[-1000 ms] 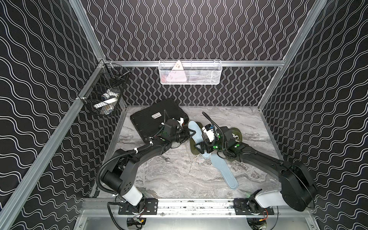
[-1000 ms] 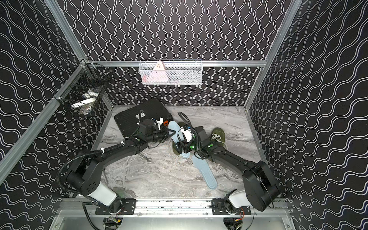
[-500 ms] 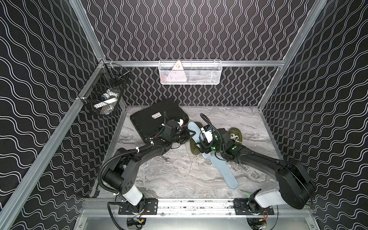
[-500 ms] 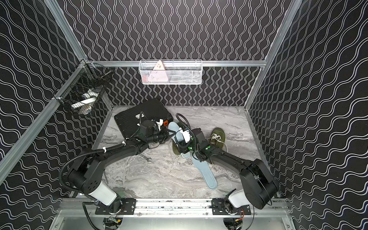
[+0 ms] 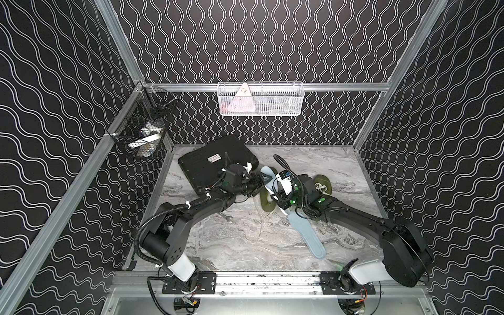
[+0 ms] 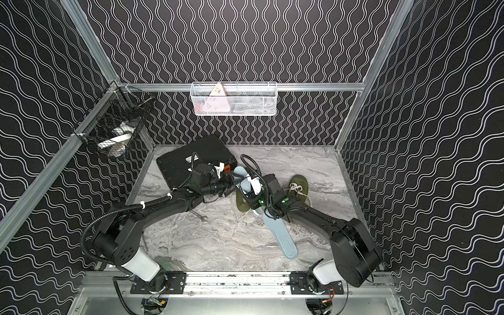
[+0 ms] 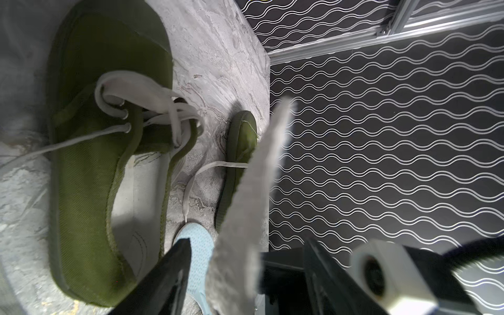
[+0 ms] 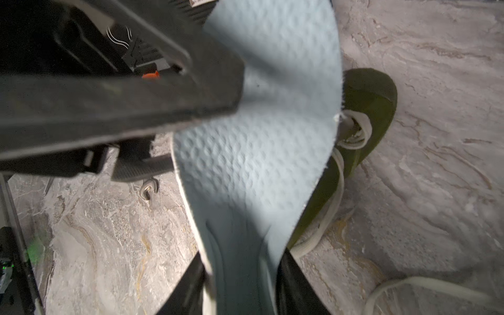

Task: Insert the insole into the shoe
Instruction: Pick up the insole from the center of the board, then pick up the shoe at the center of the board.

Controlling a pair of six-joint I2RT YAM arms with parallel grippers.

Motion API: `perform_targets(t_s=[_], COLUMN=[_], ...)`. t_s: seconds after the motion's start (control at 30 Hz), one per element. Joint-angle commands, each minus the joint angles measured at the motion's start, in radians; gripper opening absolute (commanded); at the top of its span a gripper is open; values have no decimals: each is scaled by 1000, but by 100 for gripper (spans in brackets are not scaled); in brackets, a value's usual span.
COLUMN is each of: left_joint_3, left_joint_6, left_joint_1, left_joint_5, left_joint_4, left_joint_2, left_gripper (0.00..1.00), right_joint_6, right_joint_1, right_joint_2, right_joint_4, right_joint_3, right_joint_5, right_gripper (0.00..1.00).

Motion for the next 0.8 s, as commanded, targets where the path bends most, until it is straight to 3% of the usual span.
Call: perform_targets(t_s=[0.0, 0.17, 0.33, 0.47, 0.77], left_joint_3=[82, 285, 419, 421, 300], left_joint_6=[192, 583, 901, 1107, 1478], left_joint_1=[6, 6, -4, -22, -48], left_joint_5=[-35, -191, -329, -394, -295], left_joint_4=[-183, -591, -798, -789, -557], left_joint_2=[-22, -3, 48, 49, 25], left_gripper=[70, 70, 67, 64, 57], right_joint_6=[36, 48, 47, 47, 57], right_joint_1=[-13, -58, -112, -168, -238], right_joint_2=[-19, -63, -94, -108, -84], right_joint_4=[-120, -245, -342, -385, -421], right_joint_3=[35, 60, 71, 74, 96], right_joint_5=[57, 84, 101, 68, 0], right_gripper=[39, 39, 39, 39, 38])
